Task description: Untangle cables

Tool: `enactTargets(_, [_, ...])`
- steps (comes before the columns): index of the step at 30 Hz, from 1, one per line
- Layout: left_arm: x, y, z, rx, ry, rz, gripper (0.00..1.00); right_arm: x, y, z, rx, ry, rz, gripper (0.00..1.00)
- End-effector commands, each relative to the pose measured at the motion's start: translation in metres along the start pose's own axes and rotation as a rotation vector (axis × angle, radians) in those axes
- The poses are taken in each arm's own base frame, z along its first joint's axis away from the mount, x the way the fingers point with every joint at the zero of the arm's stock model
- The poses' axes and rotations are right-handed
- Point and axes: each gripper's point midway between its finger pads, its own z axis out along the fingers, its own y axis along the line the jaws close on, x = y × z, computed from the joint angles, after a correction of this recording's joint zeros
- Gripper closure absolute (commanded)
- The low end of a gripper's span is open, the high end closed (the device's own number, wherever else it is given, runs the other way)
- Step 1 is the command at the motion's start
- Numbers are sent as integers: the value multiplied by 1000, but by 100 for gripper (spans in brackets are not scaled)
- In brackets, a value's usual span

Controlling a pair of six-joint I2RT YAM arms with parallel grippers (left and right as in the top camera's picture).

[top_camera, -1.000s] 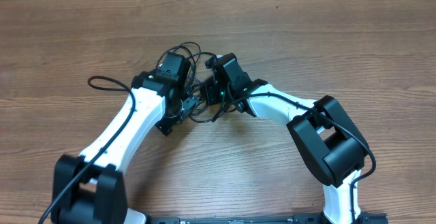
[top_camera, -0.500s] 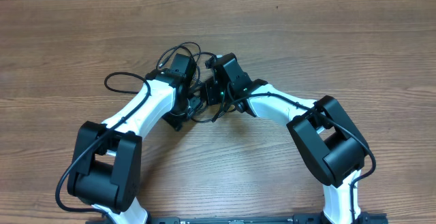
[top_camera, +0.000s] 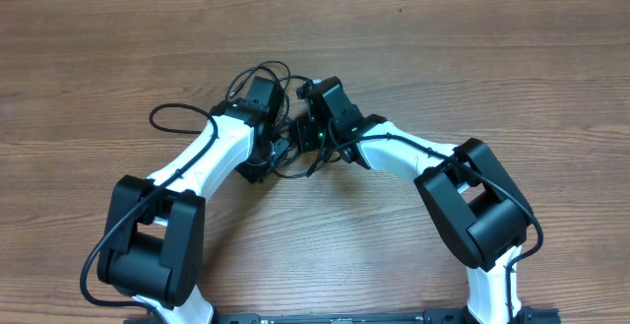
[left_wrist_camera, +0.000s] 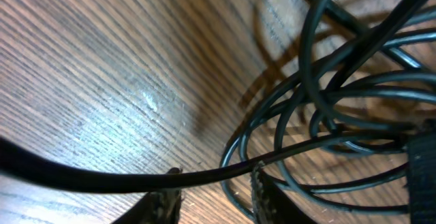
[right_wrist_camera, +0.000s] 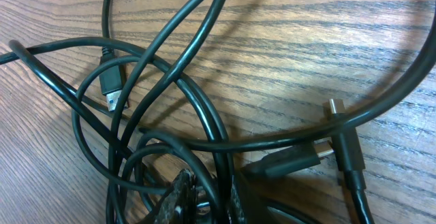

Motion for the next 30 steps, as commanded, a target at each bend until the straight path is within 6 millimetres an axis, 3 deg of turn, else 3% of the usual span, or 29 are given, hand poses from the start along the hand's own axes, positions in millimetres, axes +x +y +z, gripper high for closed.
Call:
enactTargets(1, [-12,-4,-1,3,-49,-5,61,2,-4,2,9,0,-1,84])
enactTargets(8, [-26,-4,-1,24,-53,-45,52,2,-4,2,9,0,-1,84])
enactTargets(17, [-26,-4,-1,30,-47,-51,60,2,-4,2,9,0,-1,83])
enactTargets(21, [-28,-7,-2,40,-51,-51,69,2,-4,2,9,0,-1,83])
enactTargets(25, [-27,-7,-2,40,-49,-45,96,2,-4,2,9,0,-1,83])
enactTargets(30, [-24,-14,-13,109,13,18,96,3,-4,2,10,2,-1,83])
